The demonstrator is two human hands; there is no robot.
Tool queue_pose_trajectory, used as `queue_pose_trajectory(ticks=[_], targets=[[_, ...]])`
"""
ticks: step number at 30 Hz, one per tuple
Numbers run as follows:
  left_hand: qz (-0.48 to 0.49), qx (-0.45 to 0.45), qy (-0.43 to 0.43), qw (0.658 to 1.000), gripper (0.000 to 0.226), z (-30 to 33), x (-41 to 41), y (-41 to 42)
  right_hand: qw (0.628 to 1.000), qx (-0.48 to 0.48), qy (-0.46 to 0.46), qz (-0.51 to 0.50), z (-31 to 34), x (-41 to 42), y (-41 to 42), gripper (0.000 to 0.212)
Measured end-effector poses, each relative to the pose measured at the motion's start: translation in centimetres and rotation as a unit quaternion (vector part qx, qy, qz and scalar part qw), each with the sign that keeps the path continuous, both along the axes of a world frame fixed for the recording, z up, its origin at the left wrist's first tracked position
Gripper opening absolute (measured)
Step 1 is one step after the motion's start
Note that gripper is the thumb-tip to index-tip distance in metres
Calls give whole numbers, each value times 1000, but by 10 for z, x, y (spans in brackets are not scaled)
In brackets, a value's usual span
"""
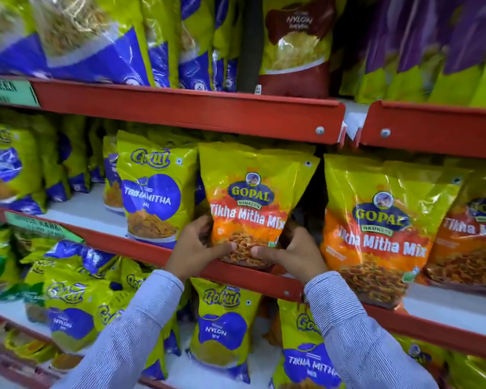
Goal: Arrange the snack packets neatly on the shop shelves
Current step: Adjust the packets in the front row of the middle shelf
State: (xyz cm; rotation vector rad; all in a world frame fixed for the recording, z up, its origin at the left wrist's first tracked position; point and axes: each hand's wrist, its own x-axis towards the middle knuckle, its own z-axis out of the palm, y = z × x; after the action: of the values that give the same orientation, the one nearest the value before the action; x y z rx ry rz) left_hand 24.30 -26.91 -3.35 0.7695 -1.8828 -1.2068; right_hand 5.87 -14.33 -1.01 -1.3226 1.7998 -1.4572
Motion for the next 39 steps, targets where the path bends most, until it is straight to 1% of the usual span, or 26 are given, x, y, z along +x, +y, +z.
queue_pose_trajectory(ticks=[2, 5, 9, 13, 15, 19, 22, 24, 27, 29, 31, 35, 39], targets=[[21, -13, 62, 998, 61, 3, 5, 17, 999, -39, 8, -5, 4, 5, 11, 76], [51, -54, 127, 989, 64, 14, 13, 52, 995, -91, 34, -2, 15, 12, 38, 64], [67, -84, 164, 981, 65, 38, 14, 110, 990, -138, 5, 18, 32, 11, 96, 58], [42, -81, 151, 984, 72, 50, -1, 160, 988, -154, -19, 15, 38, -6, 157, 48], [28, -70, 143, 987, 69, 49, -16, 179, 989, -146, -18, 11, 39, -19, 182, 46], [5, -44, 140, 989, 66, 47, -51, 212, 991, -136, 0, -16, 37, -47, 223, 45], [-12, -30, 138, 990, 73, 40, -79, 229, 991, -130, 12, -40, 31, -70, 248, 45], [-27, -13, 134, 990, 79, 34, -106, 242, 989, -133, 17, -63, 29, -90, 269, 49], [-38, 9, 126, 991, 72, 28, -150, 267, 986, -137, 30, -89, 28, -124, 296, 50], [-52, 21, 123, 991, 61, 25, -180, 280, 985, -140, 31, -97, 29, -149, 308, 47], [-66, 19, 118, 991, 57, 22, -209, 287, 984, -142, 27, -101, 27, -173, 313, 47], [-62, 24, 98, 993, 63, 16, -259, 290, 984, -132, 16, -121, 18, -222, 314, 49], [-56, 25, 42, 997, 63, 2, -289, 281, 986, -115, 2, -118, -2, -256, 304, 57]])
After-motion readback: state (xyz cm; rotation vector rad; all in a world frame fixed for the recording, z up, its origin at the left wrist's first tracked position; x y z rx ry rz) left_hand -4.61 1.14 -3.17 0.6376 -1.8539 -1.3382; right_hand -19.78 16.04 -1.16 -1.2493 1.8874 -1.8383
